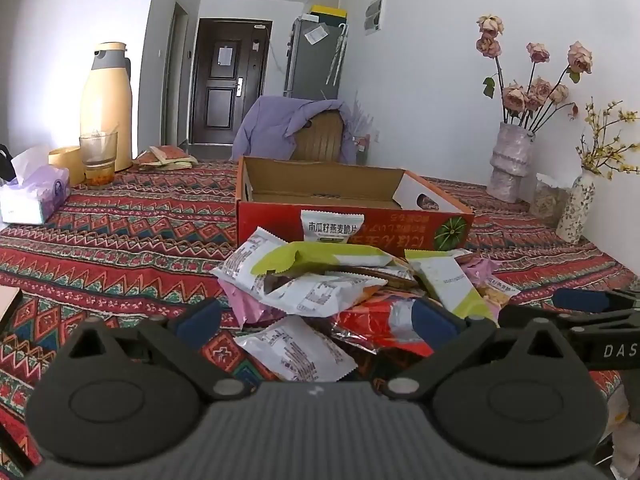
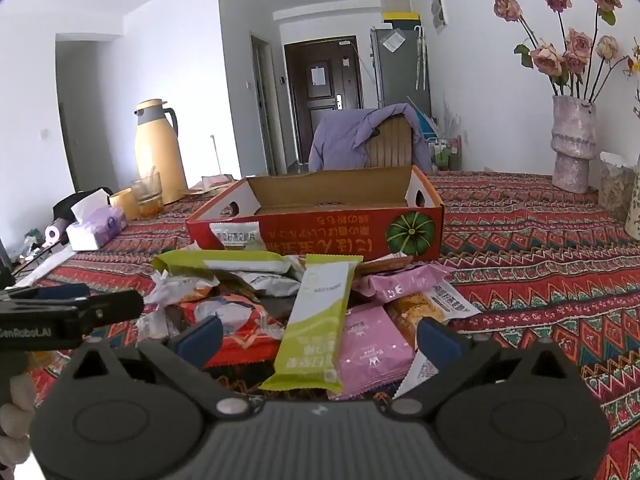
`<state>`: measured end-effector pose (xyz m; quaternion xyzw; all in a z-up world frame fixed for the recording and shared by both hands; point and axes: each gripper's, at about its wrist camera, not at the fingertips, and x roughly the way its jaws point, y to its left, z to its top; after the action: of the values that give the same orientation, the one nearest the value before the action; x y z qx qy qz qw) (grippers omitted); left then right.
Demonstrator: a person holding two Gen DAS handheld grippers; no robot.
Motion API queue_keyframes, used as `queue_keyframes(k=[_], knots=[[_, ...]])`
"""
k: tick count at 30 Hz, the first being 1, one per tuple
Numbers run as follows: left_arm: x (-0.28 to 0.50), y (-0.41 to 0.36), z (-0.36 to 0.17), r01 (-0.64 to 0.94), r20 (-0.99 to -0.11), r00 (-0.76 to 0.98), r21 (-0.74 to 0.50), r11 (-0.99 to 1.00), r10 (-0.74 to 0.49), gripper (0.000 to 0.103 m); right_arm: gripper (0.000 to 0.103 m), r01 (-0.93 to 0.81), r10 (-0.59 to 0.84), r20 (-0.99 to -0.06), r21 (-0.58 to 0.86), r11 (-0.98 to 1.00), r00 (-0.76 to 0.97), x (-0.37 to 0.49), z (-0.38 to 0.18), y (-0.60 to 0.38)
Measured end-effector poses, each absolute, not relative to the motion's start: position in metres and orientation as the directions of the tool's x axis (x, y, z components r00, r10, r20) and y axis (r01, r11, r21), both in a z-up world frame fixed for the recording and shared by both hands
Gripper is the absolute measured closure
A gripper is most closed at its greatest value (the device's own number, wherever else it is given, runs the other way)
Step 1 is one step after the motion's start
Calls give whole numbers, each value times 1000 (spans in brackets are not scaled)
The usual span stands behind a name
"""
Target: Organize snacks
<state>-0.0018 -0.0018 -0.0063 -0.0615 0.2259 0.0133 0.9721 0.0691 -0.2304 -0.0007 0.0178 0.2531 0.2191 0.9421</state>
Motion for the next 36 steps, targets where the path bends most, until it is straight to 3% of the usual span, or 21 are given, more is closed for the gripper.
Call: queue_keyframes(k=[36], knots=[[-3,2,-9,-52,-444,896,-129,990,-11,0,0,-405,420,-471,138,904,776,70,-1,-230]])
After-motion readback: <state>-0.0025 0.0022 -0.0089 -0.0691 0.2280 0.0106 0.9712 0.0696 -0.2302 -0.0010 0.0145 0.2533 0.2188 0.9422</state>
